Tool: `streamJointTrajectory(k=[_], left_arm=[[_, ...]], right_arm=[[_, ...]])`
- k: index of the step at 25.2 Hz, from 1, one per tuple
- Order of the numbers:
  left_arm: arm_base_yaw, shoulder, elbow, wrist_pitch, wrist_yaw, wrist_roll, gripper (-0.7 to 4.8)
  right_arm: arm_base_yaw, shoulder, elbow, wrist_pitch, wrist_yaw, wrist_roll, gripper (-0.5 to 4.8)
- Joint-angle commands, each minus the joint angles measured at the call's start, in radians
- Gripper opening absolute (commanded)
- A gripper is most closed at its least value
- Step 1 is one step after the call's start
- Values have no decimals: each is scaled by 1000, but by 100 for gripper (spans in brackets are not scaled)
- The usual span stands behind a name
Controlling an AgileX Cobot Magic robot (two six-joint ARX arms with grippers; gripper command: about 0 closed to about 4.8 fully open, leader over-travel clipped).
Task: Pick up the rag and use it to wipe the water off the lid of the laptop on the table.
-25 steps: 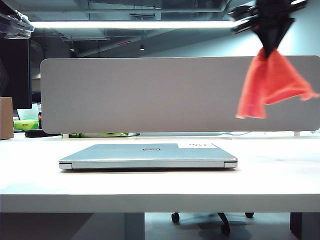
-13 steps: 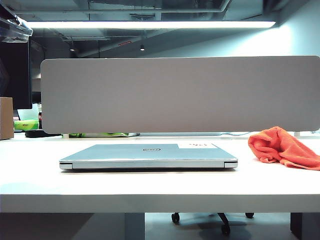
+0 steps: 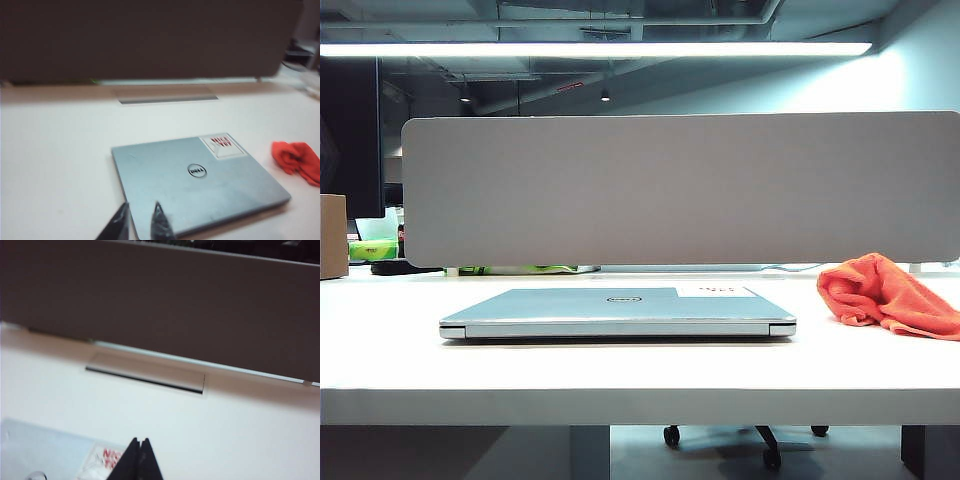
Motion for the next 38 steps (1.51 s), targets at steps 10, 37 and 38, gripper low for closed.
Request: streamJointTrajectory(k=[10,37,38], left_arm=[[8,-299,-201,-31,-261,-2,59],[12,-299,-459,169,-350,-21,58],[12,-299,-468,170,-349,-21,58]], right_arm=[[10,-362,-247,161,90,241,-9],[9,-931,-247,-649,174,240,-9],[9,-941,-247,-667,174,240,-9]])
